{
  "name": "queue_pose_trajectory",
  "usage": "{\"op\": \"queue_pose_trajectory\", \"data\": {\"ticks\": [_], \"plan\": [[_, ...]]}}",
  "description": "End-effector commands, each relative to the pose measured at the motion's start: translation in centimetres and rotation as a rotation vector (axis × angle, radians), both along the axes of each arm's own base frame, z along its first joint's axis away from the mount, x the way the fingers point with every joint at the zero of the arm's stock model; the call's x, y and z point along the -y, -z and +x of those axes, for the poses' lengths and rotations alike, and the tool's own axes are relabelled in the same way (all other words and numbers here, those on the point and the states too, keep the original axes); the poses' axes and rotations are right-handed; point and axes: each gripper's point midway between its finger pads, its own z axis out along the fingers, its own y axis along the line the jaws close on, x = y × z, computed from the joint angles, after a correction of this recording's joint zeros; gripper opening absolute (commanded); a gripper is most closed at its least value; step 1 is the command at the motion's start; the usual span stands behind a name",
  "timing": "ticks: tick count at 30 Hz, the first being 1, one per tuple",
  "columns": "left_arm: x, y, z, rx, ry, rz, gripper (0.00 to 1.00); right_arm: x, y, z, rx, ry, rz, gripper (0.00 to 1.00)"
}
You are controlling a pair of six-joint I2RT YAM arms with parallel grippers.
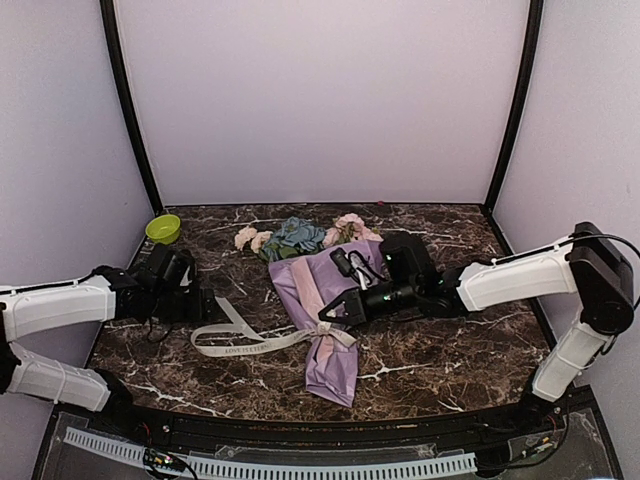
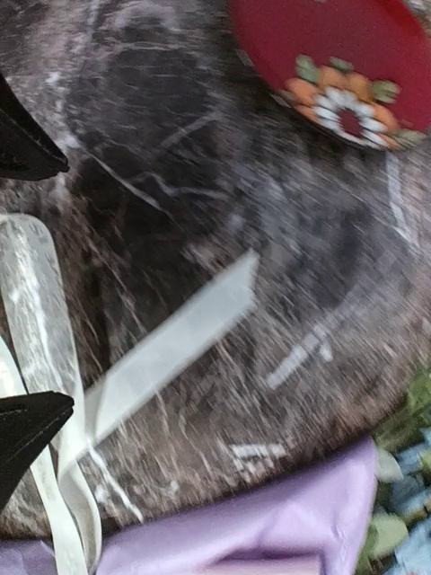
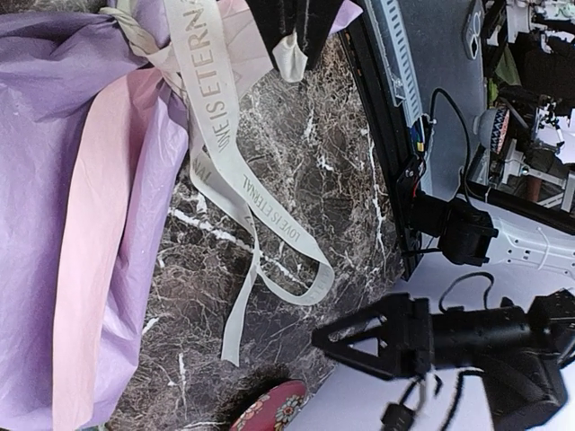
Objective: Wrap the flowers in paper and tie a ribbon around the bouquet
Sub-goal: Cross the half-tied ribbon over the folded bouquet.
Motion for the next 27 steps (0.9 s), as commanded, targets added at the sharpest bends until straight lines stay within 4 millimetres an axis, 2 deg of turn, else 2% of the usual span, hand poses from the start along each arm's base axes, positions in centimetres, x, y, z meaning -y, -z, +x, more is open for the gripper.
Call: {"op": "queue_pose_trajectory", "data": {"ticks": [1, 4, 7, 8, 11, 12, 13, 16, 19, 21, 24, 27], "plan": [[-3.9, 5.7, -4.1, -0.226, -0.161, 0.054, 0.83, -1.1, -1.6, 0.1, 0.022, -0.03, 0.042, 0.0], [-3.3, 8.0, -5.0, -0.303, -0.146, 0.041, 0.79, -1.1, -1.5, 0.0, 0.014, -0.035, 0.036, 0.0], [-3.0, 9.8, -6.2, -0.383, -0.135, 0.033, 0.7, -1.0, -1.8, -0.1, 0.019, -0.035, 0.038, 0.0], [-3.1, 10.1, -6.5, -0.391, -0.136, 0.028, 0.63, -1.0, -1.7, 0.0, 0.02, -0.033, 0.035, 0.0], [-3.0, 10.1, -6.9, -0.372, -0.125, 0.0, 0.15, -1.1, -1.8, -0.1, 0.013, -0.034, 0.036, 0.0], [-2.8, 9.8, -6.8, -0.353, -0.114, -0.016, 0.02, -1.1, -1.9, -0.1, 0.015, -0.037, 0.042, 0.0], [-2.6, 9.2, -6.6, -0.327, -0.103, -0.03, 0.0, -1.2, -1.8, -0.1, 0.015, -0.038, 0.042, 0.0], [-1.5, 5.9, -5.2, -0.188, -0.038, -0.094, 0.0, -1.4, -1.7, 0.1, 0.011, -0.039, 0.035, 0.0], [0.7, 0.7, -3.8, 0.018, 0.095, -0.145, 0.0, -1.6, -1.8, 0.1, 0.009, -0.041, 0.04, 0.0], [2.9, -3.1, -3.9, 0.165, 0.227, -0.153, 0.0, -1.6, -1.7, 0.3, 0.008, -0.034, 0.039, 0.0], [8.3, -8.6, -6.3, 0.365, 0.552, -0.176, 0.0, -1.8, -1.6, 0.6, -0.009, -0.022, 0.032, 0.0], [14.5, -12.3, -10.5, 0.502, 0.891, -0.199, 0.0, -2.1, -1.6, 0.7, -0.01, -0.022, 0.038, 0.0]]}}
